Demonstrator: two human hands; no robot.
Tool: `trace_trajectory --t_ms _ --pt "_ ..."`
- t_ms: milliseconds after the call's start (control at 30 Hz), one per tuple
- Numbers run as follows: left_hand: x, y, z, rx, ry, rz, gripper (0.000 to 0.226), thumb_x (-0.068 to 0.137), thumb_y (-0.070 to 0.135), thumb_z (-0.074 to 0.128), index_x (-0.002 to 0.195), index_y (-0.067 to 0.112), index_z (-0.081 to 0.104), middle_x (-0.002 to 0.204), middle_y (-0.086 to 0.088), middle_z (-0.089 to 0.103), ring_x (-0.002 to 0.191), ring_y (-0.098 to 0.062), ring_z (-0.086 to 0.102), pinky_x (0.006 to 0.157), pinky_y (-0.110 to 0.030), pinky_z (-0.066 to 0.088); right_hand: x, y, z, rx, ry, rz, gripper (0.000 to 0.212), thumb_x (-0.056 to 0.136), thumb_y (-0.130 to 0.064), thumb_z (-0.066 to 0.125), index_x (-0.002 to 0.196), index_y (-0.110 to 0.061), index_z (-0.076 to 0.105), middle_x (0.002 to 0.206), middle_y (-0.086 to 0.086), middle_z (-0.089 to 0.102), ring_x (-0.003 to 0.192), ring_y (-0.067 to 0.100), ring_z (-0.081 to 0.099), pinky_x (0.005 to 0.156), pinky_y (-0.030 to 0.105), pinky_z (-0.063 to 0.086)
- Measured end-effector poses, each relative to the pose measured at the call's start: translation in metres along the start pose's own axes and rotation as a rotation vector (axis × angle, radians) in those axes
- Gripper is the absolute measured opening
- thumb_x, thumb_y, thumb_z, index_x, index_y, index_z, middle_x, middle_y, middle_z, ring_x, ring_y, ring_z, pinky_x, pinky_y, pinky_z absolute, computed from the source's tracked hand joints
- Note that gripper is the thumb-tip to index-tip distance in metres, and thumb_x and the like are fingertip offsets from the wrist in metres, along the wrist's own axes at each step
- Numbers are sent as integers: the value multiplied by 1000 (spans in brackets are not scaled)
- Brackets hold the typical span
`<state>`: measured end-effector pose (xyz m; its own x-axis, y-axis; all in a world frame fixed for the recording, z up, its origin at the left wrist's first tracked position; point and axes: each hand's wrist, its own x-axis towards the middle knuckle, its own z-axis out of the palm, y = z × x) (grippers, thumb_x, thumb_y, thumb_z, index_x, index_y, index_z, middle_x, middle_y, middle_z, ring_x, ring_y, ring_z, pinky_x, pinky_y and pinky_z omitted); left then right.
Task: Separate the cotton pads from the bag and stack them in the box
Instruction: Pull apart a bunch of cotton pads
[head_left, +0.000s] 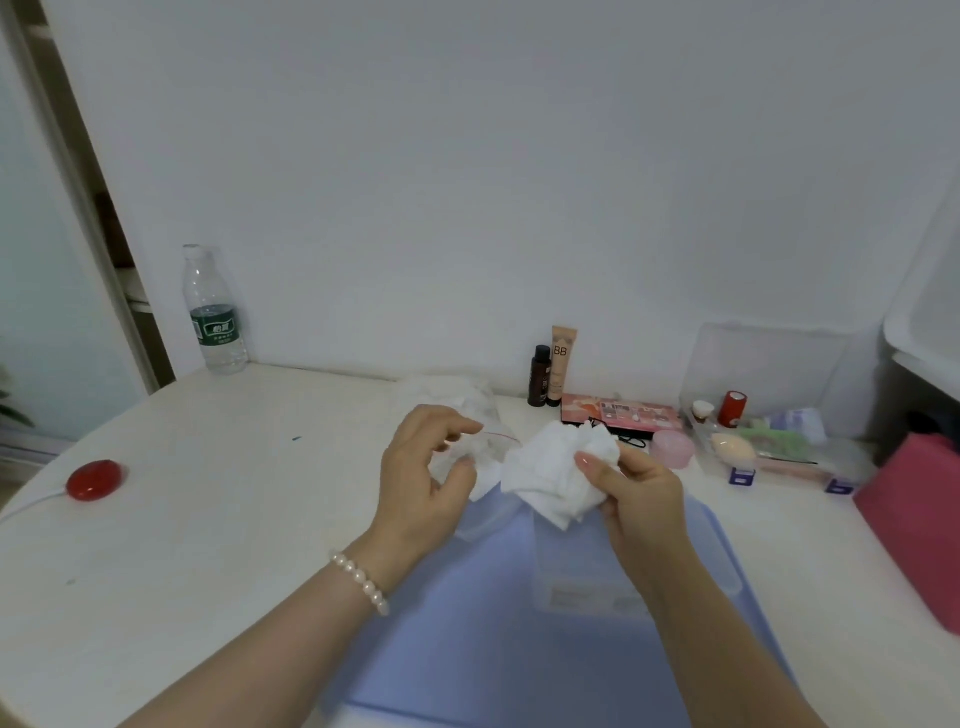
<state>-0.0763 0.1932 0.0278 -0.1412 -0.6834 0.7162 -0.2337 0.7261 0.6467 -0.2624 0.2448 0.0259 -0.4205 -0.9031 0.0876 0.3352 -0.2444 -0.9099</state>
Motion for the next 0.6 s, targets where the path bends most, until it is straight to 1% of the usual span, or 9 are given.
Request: trace_trajectory --t_ms 67,133,200,233,300,367,433,500,600 --pt "7 23 13 -226 13 -257 15 78 26 54 88 20 64 92 6 61 85 -9 57 72 -18 48 3 -6 4 42 -22 -33 30 57 -9 73 87 -7 71 87 4 73 82 20 69 61 24 56" --pt "15 36 25 -463 64 -516 5 89 17 57 89 16 62 92 -2 62 89 -18 60 68 -23 51 7 -14 7 93 -57 -78 28 51 -15 77 79 -12 73 84 1 74 80 17 70 61 23 55" --pt "24 41 32 -605 116 -656 6 93 14 54 91 13 59 96 -8 63 94 -23 61 70 -28 51 14 -22 10 143 -116 -131 42 39 -28 88 77 -13 75 88 3 74 85 17 70 65 23 55" --pt "29 40 34 -664 108 -691 6 92 18 55 93 13 59 99 -8 64 95 -23 62 73 -30 52 18 -26 11 152 -130 -159 51 33 -34 92 76 -13 75 88 4 74 86 17 70 66 23 55" --pt "36 35 40 -818 -32 -744 28 88 34 61 106 14 57 106 -6 67 98 -23 65 81 -39 55 26 -32 12 132 -161 -222 56 29 -42 92 75 -15 75 84 4 73 83 16 70 66 23 55" --pt "41 32 47 -959 -201 -746 53 82 43 67 124 13 52 120 -9 65 106 -26 64 81 -44 55 31 -36 16 62 -216 -294 50 36 -43 91 76 -17 74 82 3 73 81 16 69 68 24 55" --pt "41 32 56 -1056 -290 -711 56 80 37 64 128 13 51 124 -13 63 108 -28 63 78 -44 56 36 -36 18 -79 -225 -356 34 51 -35 87 78 -19 74 82 2 72 80 14 67 69 26 54" --pt "40 31 64 -1102 -270 -676 49 81 26 61 128 12 52 122 -14 64 108 -32 63 82 -49 53 39 -32 20 -279 -198 -424 21 65 -22 79 85 -22 73 87 1 71 82 11 66 70 23 52" --pt "38 24 68 -1077 -117 -651 50 76 20 66 124 14 55 117 -13 67 105 -32 65 83 -55 53 42 -25 23 -672 -139 -561 35 74 -42 64 108 -34 64 105 -9 63 100 4 57 83 24 48"
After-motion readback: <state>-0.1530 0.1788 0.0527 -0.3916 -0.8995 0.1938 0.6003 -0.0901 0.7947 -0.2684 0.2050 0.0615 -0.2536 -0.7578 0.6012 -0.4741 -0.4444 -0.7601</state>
